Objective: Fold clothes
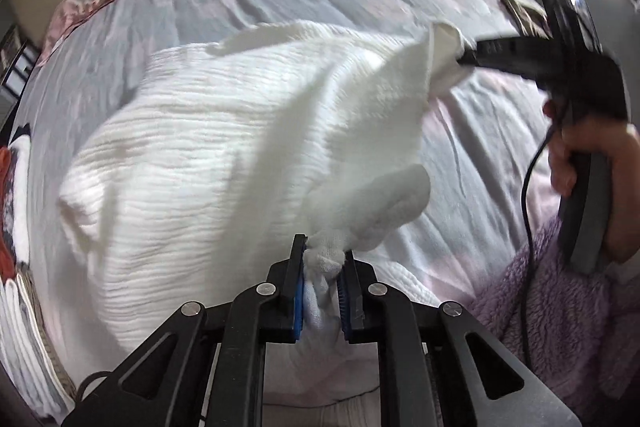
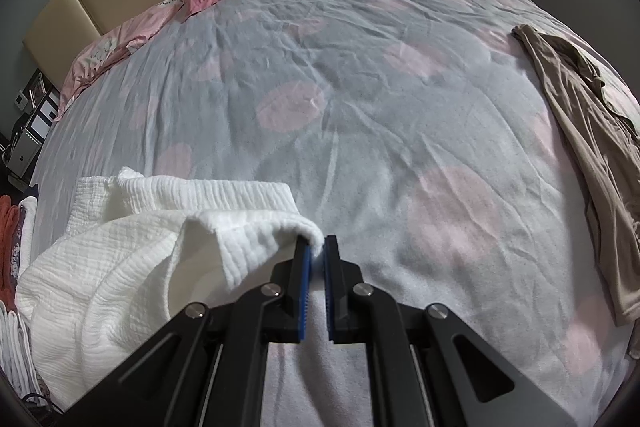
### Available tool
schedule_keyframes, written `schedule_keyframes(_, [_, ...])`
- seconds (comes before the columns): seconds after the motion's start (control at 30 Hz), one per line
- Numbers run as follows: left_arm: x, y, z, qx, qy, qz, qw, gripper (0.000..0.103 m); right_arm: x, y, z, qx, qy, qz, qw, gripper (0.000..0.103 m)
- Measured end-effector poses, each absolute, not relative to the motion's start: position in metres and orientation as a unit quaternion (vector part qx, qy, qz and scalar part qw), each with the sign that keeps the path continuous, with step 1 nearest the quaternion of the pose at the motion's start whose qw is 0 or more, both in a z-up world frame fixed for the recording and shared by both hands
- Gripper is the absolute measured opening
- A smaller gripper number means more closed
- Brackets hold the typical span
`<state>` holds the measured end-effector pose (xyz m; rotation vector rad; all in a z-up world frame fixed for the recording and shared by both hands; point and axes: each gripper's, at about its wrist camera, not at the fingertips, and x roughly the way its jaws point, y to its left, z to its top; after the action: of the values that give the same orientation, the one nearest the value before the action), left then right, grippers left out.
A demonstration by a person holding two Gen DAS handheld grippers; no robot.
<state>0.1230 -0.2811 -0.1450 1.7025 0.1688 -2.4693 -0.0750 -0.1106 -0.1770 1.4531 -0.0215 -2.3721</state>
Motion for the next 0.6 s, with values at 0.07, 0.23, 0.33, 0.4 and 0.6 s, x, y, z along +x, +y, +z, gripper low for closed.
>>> schedule_keyframes(0.07, [0.129,-0.304,-0.124,0.543,0.077,-0.830,0.101,0.013,-0.072,-0.111,-0.173,0.505,-0.008,-0.843,0.185,0.006])
schedule_keyframes(0.23, [0.141,-0.365,-0.086,0.496,0.118,-0.844,0.165,0.013,-0.060,-0.115,-0.158,0.471,-0.009,-0.854,0.222,0.006])
schedule_keyframes(0.33, [0.148,-0.387,-0.066,0.478,0.131,-0.848,0.187,0.013,-0.047,-0.124,-0.145,0.438,0.006,-0.862,0.256,0.006])
schedule_keyframes(0.4, [0.149,-0.395,-0.051,0.467,0.129,-0.853,0.197,0.013,-0.036,-0.131,-0.134,0.415,0.026,-0.869,0.270,0.006])
schedule_keyframes(0.6, [0.156,-0.403,0.022,0.409,0.103,-0.883,0.205,0.013,-0.015,-0.138,-0.079,0.353,0.055,-0.894,0.272,0.006])
